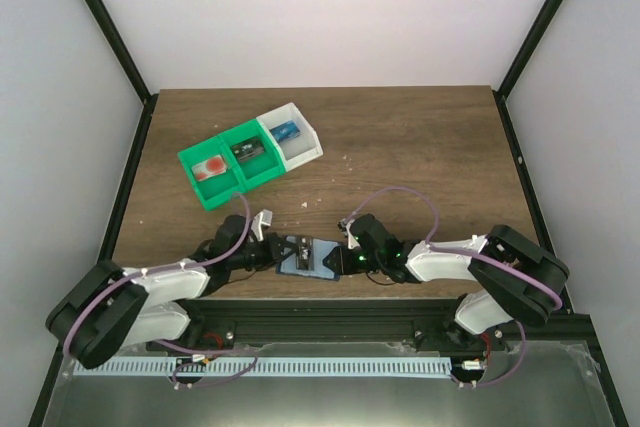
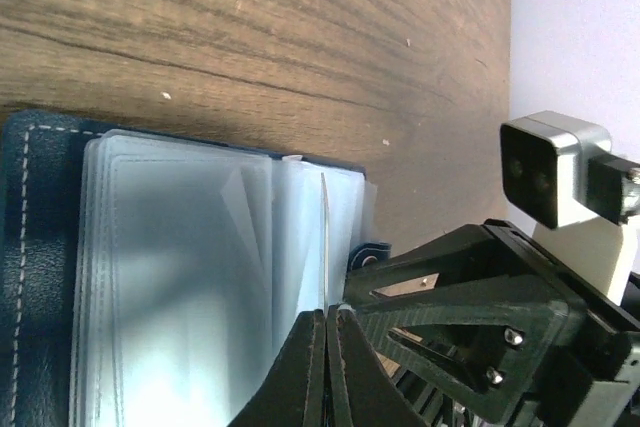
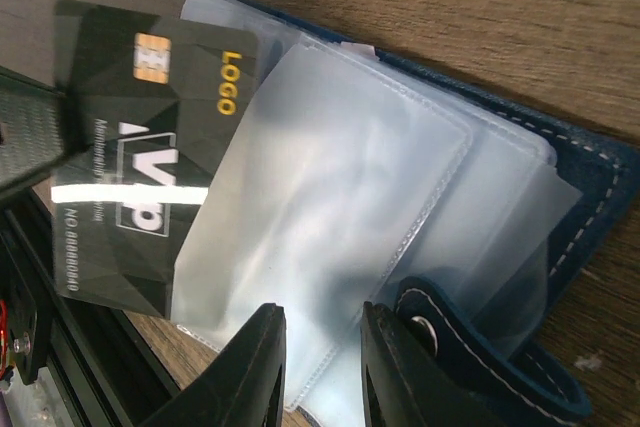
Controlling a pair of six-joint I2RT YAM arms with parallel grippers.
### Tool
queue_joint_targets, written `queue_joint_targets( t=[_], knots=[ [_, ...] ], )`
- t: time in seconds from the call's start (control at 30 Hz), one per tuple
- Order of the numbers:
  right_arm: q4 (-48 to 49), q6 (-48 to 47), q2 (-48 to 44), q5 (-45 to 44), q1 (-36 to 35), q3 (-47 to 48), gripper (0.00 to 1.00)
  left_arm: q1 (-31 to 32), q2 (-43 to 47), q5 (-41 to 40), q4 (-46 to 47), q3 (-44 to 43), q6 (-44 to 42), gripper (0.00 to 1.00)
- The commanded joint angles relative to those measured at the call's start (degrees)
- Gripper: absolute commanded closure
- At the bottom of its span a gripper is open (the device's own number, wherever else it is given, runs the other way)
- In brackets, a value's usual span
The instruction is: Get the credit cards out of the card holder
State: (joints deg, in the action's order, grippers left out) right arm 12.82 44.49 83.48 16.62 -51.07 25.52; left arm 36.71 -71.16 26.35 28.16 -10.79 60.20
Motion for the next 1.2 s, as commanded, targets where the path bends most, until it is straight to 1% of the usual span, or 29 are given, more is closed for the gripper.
queue_joint_targets(
  t=[0.0, 0.13, 0.27, 0.33, 0.47, 0.6, 0.67, 0.77, 0.83, 0.93, 1.03, 1.17],
  knots=[
    [-3.3, 0.3, 1.3, -2.2, 0.5, -0.1, 0.76, -0.5, 5.7, -1.5, -13.1, -3.9, -6.8, 1.0],
    [-3.4, 0.1, 1.2, -2.2, 0.7, 0.2, 0.77, -1.8, 9.7, -0.6, -17.7, -4.4, -7.9, 1.0],
    [-5.5, 0.0, 0.2, -2.3, 0.7, 1.1, 0.77, -1.8, 15.2, -5.2, -23.6, -5.6, -8.5, 1.0],
    [-7.2, 0.0, -1.8, -2.0, 0.7, 1.7, 0.76, -1.8, 17.9, -7.6, -25.7, -5.9, -8.6, 1.0],
    [-9.8, -0.3, -7.9, -0.9, 0.7, 3.6, 0.73, -2.0, 22.0, -10.0, -26.3, -5.5, -7.9, 1.0],
    [-5.8, 0.1, -9.9, 2.3, 0.7, 3.4, 0.71, -2.0, 25.6, -13.4, -28.1, -5.4, -6.5, 1.0],
    [-2.9, 0.5, -8.3, 4.2, 0.7, 3.0, 0.72, -2.0, 27.6, -13.8, -27.4, -4.7, -5.4, 1.0],
    [-1.2, 0.1, -3.7, 6.8, 0.7, 4.0, 0.72, -2.1, 30.3, -13.3, -25.9, -3.5, -3.8, 1.0],
    [-0.5, 0.4, -0.9, 5.9, 0.7, 3.8, 0.73, -2.0, 31.7, -12.9, -25.1, -2.4, -2.9, 1.0],
    [-2.2, 1.4, 2.4, 3.9, 0.8, 2.6, 0.74, -2.0, 33.4, -12.3, -23.3, -0.8, -1.6, 1.0],
    [-3.9, 1.3, 2.5, 2.5, 0.8, 1.6, 0.74, -2.0, 35.5, -11.0, -20.4, 0.9, -0.9, 1.0],
    [-8.2, -0.1, -2.4, -1.9, 0.8, 3.0, 0.74, -2.0, 38.5, -12.1, -19.9, 1.9, 0.8, 1.0]
  ],
)
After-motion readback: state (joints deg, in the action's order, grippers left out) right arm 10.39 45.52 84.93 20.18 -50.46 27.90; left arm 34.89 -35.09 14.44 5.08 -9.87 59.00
